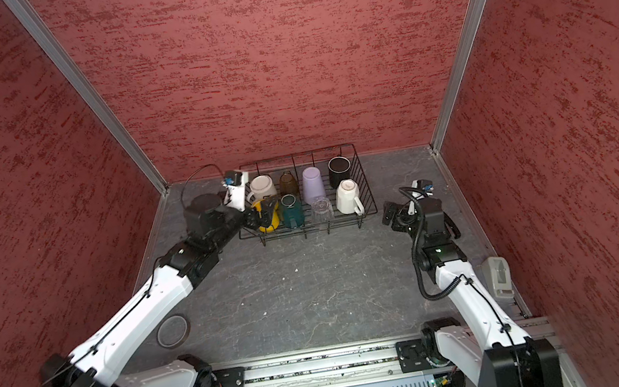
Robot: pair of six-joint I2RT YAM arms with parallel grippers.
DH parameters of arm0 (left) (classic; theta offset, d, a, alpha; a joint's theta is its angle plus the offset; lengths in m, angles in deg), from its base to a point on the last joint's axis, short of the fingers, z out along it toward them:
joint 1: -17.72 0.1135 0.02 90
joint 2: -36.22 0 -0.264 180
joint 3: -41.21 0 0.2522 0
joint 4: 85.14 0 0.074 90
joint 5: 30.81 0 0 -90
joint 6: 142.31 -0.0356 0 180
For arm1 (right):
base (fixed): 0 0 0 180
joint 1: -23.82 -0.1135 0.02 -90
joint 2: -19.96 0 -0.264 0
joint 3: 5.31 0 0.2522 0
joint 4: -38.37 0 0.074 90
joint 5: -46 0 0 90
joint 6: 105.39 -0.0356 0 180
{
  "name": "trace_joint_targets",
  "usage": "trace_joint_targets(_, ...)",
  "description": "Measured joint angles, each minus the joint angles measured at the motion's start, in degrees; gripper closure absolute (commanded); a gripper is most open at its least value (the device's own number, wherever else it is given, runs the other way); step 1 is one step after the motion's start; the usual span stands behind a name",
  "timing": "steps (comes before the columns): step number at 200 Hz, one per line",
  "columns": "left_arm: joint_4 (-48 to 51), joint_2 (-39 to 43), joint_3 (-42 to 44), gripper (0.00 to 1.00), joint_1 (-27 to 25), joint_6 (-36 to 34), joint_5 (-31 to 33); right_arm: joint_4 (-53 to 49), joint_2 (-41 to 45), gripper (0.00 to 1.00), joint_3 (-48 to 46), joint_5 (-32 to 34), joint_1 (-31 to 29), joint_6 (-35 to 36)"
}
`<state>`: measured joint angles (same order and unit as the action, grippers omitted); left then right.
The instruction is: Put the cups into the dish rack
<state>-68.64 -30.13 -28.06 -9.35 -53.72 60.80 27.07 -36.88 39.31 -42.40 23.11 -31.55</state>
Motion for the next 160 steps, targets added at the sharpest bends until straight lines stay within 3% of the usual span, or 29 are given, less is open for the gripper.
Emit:
trace_joint_targets(31,-4.3,11.3,15.2,0.00,9.6,1.5,1.6,14.7,-3.8,0.01,-8.0,5.1,0.7,4.7)
trace_joint_targets(61,-10.4,13.7,27.3,0.00,17.0,3.4,2.4,32.0,-11.0,0.01,-14.1,7.3,1.0,8.4)
trace_joint_targets(84,-16.7,9.7,34.0,0.00,21.1,4.3,3.5,43.0,-18.7,0.01,-16.2,7.7,1.2,10.6)
trace_joint_targets(125,-32.6,-2.1,40.1,0.00,23.8,3.1,3.6,60.0,-30.1,0.01,-17.1,7.1,2.2,12.6)
trace_joint_targets(160,-45.2,-9.0,40.5,0.00,26.7,2.4,1.3,63.7,-32.0,0.01,-17.5,6.8,2.4,13.0)
